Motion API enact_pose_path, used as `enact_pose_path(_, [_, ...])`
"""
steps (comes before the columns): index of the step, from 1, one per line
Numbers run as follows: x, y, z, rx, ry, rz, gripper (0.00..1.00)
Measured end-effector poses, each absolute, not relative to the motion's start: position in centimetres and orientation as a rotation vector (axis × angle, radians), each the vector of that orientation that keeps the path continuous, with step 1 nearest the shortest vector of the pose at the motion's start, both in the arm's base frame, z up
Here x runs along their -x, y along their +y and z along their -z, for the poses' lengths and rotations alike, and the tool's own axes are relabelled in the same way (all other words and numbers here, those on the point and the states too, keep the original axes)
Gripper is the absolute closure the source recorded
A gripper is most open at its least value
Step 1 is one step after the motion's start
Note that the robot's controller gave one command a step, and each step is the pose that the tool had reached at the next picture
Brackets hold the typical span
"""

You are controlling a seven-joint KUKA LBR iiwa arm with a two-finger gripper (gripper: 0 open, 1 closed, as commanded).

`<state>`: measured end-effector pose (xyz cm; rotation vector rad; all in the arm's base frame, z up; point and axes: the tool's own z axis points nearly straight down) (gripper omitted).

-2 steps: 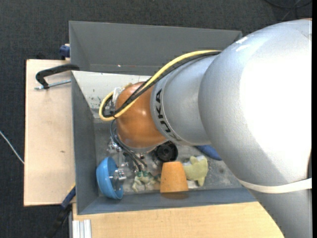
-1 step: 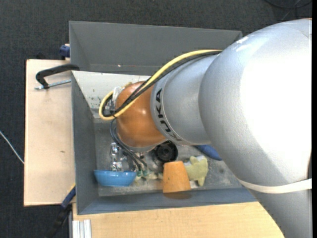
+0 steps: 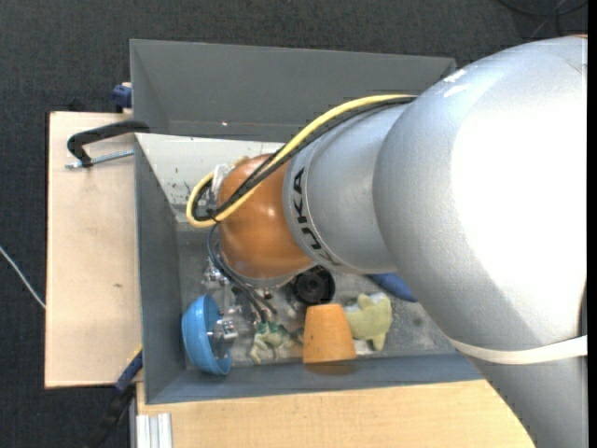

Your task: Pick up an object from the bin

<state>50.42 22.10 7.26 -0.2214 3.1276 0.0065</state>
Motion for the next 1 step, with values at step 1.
enact_pose_path(1, [-50.55, 22.15, -7.42, 0.221, 3.124, -0.009, 1.00])
